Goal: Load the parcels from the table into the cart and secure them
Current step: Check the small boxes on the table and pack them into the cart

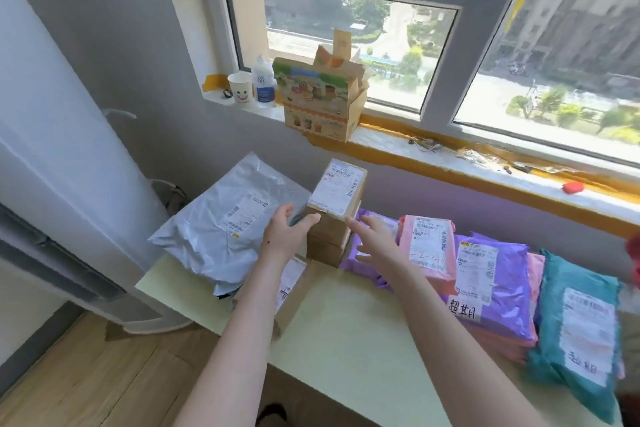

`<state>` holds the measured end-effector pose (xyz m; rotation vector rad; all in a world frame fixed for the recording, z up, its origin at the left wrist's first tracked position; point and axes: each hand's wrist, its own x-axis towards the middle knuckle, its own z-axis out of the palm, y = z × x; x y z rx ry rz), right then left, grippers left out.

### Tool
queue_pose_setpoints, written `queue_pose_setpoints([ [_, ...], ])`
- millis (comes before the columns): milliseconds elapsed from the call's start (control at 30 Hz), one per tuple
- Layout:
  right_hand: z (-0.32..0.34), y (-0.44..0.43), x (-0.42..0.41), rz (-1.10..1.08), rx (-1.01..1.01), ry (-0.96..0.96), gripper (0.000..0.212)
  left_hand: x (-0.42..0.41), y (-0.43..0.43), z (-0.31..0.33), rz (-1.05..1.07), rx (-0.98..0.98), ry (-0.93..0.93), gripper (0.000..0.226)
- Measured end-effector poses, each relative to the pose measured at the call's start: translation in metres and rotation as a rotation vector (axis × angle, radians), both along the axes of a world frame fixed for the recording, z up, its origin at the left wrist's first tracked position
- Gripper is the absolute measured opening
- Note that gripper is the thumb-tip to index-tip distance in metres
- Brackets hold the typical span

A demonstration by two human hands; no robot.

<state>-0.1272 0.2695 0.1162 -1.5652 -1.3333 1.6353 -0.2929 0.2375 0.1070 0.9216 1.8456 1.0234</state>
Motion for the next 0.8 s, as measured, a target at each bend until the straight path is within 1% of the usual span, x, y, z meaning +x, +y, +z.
queue_pose_setpoints([
  [67,-0.006,0.006,-0.009,-0.028,-0.034,-0.017,0.046,-0.009,0.017,-0.002,-0.052,-0.046,-0.094,0.073],
  [133,-0.014,0.015,-0.018,-0.066,-0.074,-0.037,0.054,-0.018,0.034,-0.008,-0.098,-0.049,-0.194,0.085],
  [167,-0.018,0.02,-0.023,-0.089,-0.095,-0.039,0.058,-0.023,0.044,-0.018,-0.125,-0.052,-0.233,0.086],
  [233,-0.023,0.029,-0.03,-0.134,-0.136,-0.031,0.064,-0.032,0.062,-0.039,-0.19,-0.073,-0.288,0.075],
  [333,-0.032,0.039,-0.037,-0.197,-0.215,0.009,0.068,-0.034,0.07,-0.028,-0.275,-0.102,-0.38,0.057],
  [400,-0.04,0.044,-0.041,-0.238,-0.253,0.057,0.063,-0.033,0.073,-0.023,-0.35,-0.129,-0.411,0.043],
  [467,-0.045,0.046,-0.045,-0.292,-0.256,0.108,0.052,-0.034,0.078,-0.03,-0.364,-0.162,-0.442,0.033],
  [533,-0.047,0.045,-0.049,-0.318,-0.231,0.129,0.047,-0.035,0.082,-0.041,-0.359,-0.187,-0.472,0.034],
  [633,-0.05,0.045,-0.051,-0.309,-0.171,0.12,0.047,-0.035,0.084,-0.053,-0.363,-0.175,-0.517,0.033],
  [700,-0.053,0.045,-0.051,-0.314,-0.168,0.137,0.047,-0.036,0.084,-0.061,-0.384,-0.161,-0.535,0.036],
  [800,-0.057,0.045,-0.052,-0.33,-0.178,0.206,0.039,-0.036,0.084,-0.069,-0.397,-0.145,-0.558,0.039],
])
